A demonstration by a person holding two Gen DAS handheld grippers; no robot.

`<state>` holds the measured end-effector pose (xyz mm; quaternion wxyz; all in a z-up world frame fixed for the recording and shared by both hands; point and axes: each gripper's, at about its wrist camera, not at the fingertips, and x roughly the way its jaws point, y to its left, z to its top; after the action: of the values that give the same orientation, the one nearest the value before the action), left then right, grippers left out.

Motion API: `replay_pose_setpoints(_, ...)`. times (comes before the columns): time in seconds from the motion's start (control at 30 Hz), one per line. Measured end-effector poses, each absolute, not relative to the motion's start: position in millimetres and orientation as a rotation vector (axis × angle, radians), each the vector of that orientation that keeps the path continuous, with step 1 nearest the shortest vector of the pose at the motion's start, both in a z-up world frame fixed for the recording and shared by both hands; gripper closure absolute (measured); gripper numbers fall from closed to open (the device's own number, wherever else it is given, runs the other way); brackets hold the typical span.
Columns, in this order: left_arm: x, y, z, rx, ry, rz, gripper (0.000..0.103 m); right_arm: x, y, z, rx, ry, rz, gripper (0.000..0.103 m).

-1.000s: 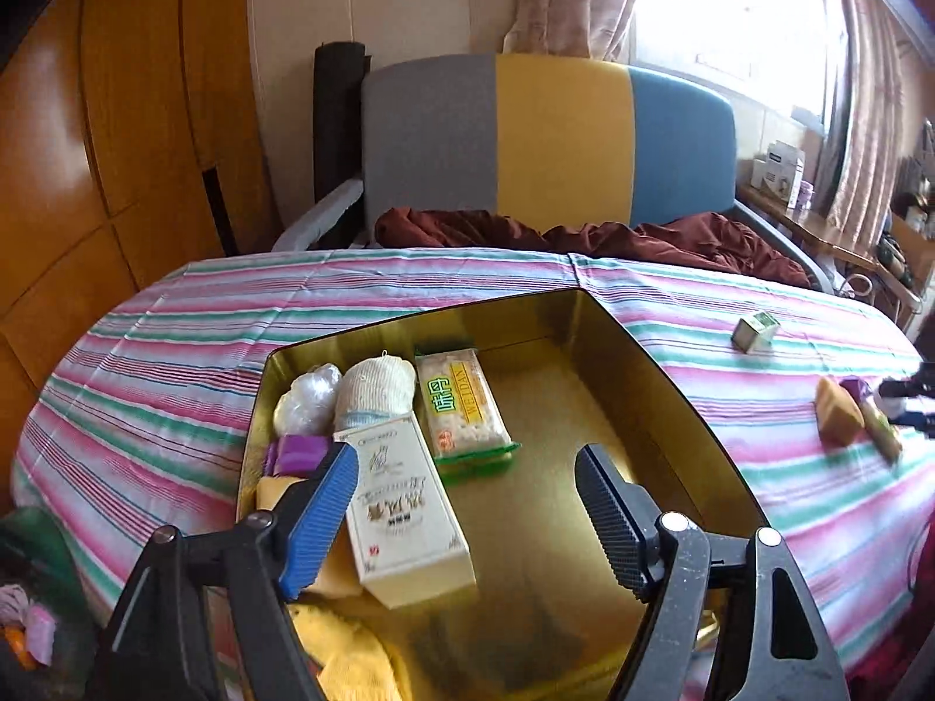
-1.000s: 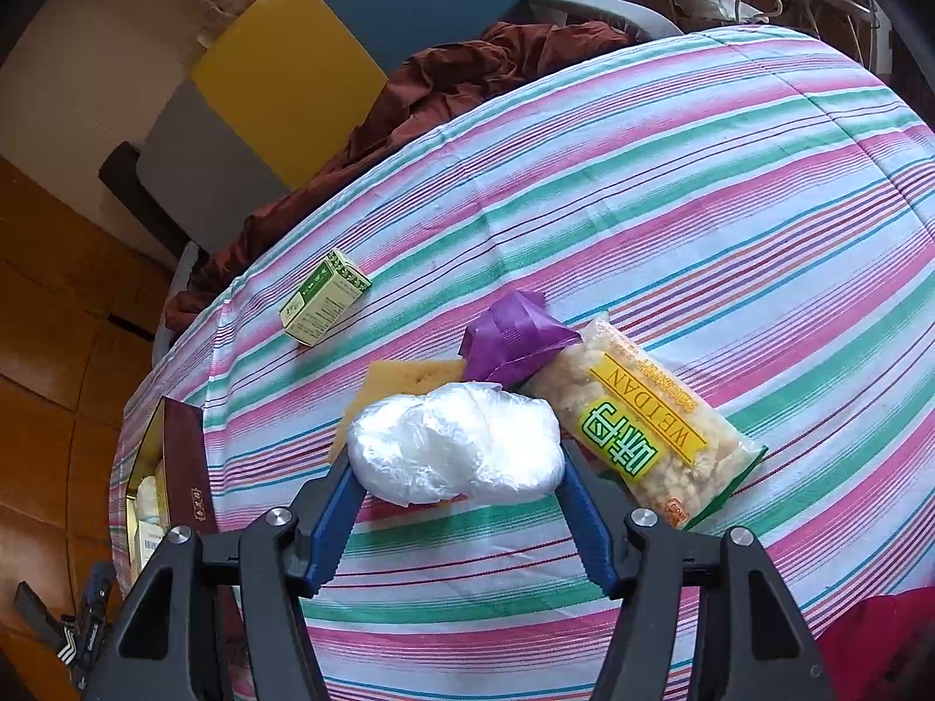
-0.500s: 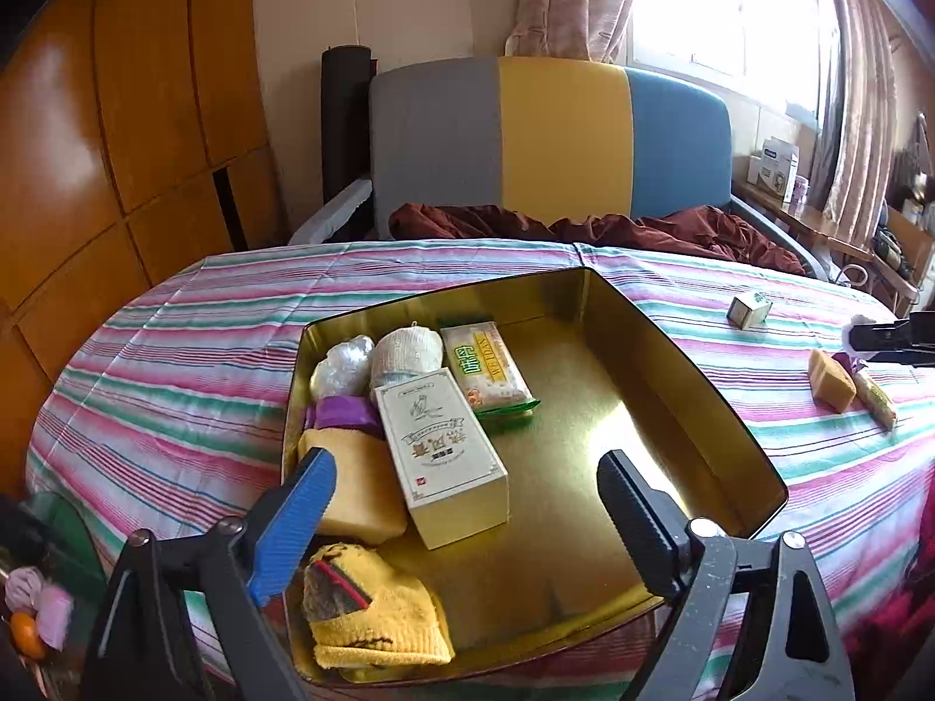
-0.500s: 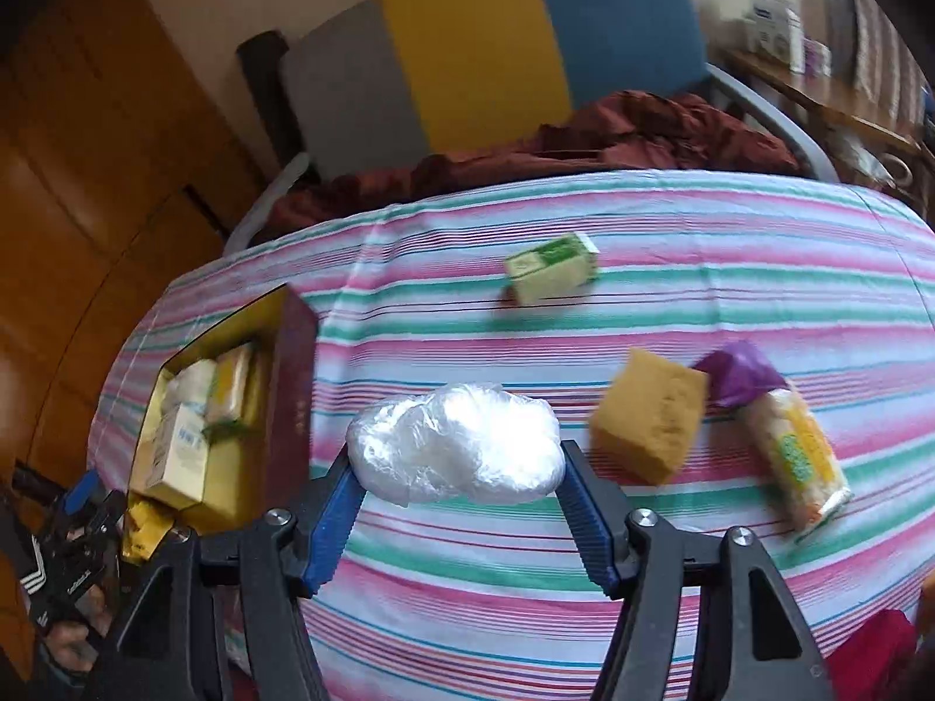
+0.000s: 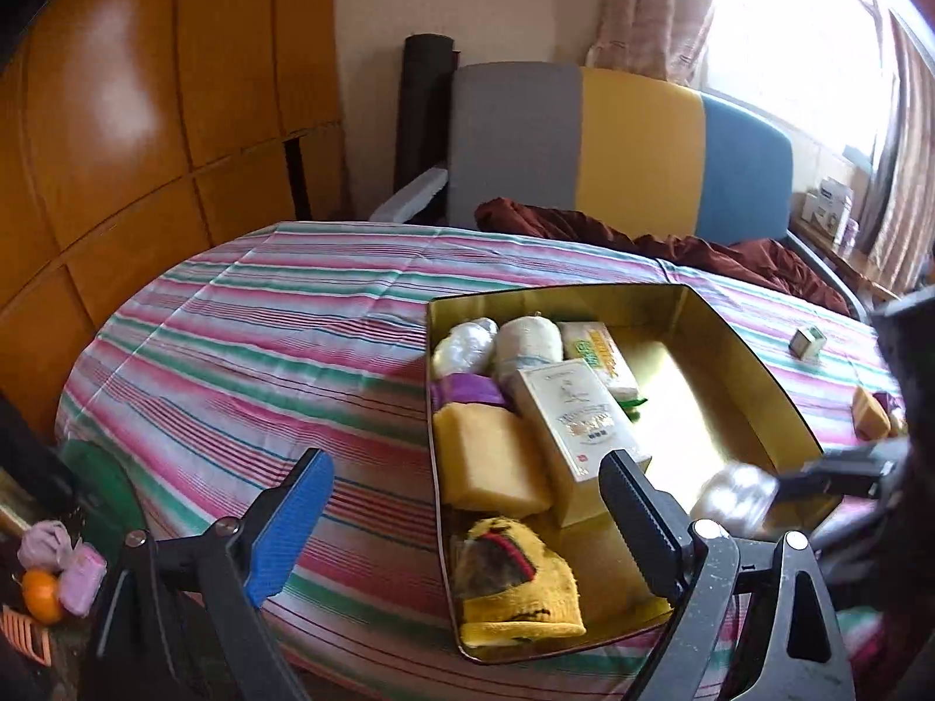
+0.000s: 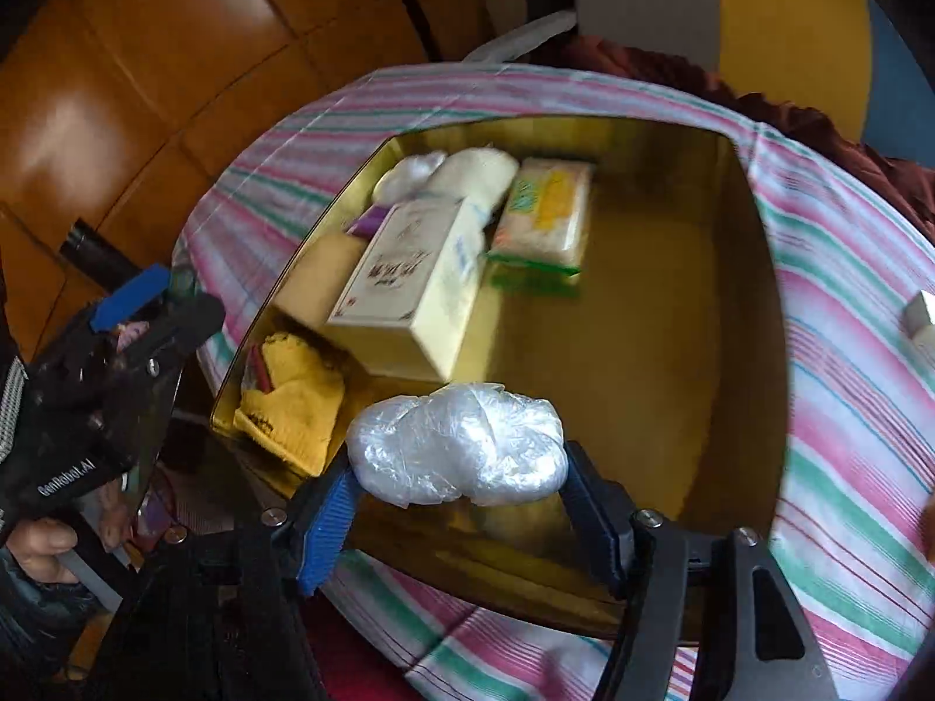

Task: Organize objects
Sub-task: 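Carry the plastic bundle into the gold tray and open the right gripper, then move both tools back toward the remaining items on the tablecloth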

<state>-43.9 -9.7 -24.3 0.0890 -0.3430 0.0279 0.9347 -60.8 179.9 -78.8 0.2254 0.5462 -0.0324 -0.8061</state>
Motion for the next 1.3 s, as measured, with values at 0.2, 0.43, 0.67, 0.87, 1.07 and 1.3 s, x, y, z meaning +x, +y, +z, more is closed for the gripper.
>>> replay_pose_setpoints(0.2, -45, -10, -31, -1.038, 0.097, 2.786, 0.009, -57, 164, -91, 1.478, -0.170, -2.157, 0.010)
replay_pose_setpoints(0.43, -43, -7, -31, -1.019, 0.117, 2.799, 0.007, -40, 196, -68, 1.413, -0.148, -2.340, 0.010)
replay_pose_setpoints(0.67, -37, -2, -26, -0.960, 0.149, 2.844, 0.001, -25, 267, -39, 1.372, -0.157, -2.626, 0.010)
replay_pose_setpoints(0.87, -35, 2, -25, -0.963, 0.154, 2.830, 0.001, -20, 344, -28, 1.452, -0.206, -2.834, 0.010)
replay_pose_setpoints(1.07, -30, 12, -22, -0.946, 0.168, 2.805, 0.001, -16, 430, -12, 1.486, -0.327, -3.048, 0.010)
replay_pose_setpoints(1.3, -21, 38, -11, -0.891, 0.203, 2.684, 0.001, -8, 531, -18, 1.515, -0.502, -3.312, 0.010)
